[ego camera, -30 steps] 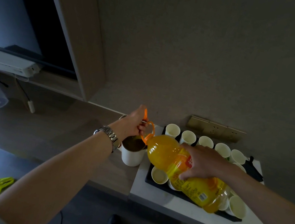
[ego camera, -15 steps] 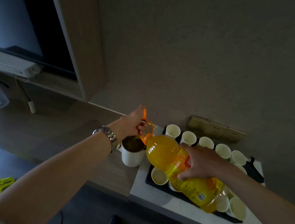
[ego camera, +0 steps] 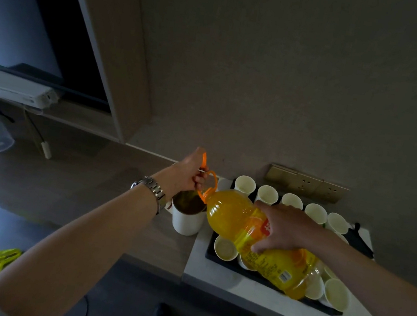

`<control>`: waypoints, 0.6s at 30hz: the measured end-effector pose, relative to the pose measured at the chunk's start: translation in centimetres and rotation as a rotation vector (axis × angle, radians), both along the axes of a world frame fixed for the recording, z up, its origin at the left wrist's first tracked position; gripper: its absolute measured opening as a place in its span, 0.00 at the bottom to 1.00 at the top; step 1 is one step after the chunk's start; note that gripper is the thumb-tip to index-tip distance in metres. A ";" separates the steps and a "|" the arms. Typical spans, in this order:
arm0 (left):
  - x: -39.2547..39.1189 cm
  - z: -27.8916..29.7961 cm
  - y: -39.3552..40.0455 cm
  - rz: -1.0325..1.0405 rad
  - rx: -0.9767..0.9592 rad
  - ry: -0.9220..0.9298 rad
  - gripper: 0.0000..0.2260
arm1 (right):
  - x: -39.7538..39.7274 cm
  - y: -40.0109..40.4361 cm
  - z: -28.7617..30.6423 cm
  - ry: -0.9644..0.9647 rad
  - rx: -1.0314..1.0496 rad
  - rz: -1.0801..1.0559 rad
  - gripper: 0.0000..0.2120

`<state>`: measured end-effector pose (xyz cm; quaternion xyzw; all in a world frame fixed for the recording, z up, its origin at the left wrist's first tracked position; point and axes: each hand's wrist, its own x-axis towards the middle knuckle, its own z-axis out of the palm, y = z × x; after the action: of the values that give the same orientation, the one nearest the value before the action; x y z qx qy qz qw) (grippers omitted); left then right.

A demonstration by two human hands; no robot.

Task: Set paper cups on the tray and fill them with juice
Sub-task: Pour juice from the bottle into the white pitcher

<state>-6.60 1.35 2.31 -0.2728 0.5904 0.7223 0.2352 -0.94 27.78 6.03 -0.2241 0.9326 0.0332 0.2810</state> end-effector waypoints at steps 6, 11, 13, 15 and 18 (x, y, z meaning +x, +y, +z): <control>-0.1 -0.4 -0.2 -0.004 -0.002 -0.002 0.20 | 0.1 -0.1 0.1 -0.001 0.012 0.005 0.54; -0.1 -0.6 -0.3 -0.012 -0.001 -0.006 0.21 | 0.1 -0.1 -0.1 -0.009 0.004 0.000 0.54; -0.1 -0.6 -0.3 -0.014 -0.004 -0.001 0.20 | 0.0 -0.1 -0.1 -0.016 0.006 -0.004 0.54; -0.2 -0.6 -0.2 -0.011 -0.003 -0.002 0.19 | 0.0 0.0 -0.1 -0.019 0.001 -0.004 0.54; -0.3 -0.5 -0.2 -0.005 0.001 -0.014 0.19 | -0.1 0.1 -0.3 -0.021 -0.010 -0.007 0.53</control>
<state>-6.90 1.15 1.77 -0.2764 0.5891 0.7200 0.2411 -1.01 27.87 5.78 -0.2226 0.9305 0.0250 0.2897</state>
